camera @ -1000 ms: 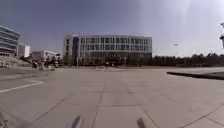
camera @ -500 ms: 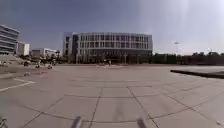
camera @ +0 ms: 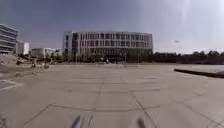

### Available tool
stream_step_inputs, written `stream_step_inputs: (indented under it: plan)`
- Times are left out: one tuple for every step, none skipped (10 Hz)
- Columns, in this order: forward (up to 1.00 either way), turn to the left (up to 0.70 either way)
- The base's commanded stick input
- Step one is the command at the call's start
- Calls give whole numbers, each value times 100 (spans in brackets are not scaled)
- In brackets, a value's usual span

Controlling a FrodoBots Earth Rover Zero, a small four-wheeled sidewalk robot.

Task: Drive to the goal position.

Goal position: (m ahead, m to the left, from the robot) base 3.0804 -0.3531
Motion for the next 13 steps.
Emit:
stream_step_inputs:
  plan:
    - [100,0]
    - [100,0]
    - [100,0]
    - [100,0]
    - [100,0]
    - [100,-7]
    - [100,-32]
    - [100,-40]
    - [100,-32]
    - [100,0]
    - [100,0]
    - [100,0]
    - [100,0]
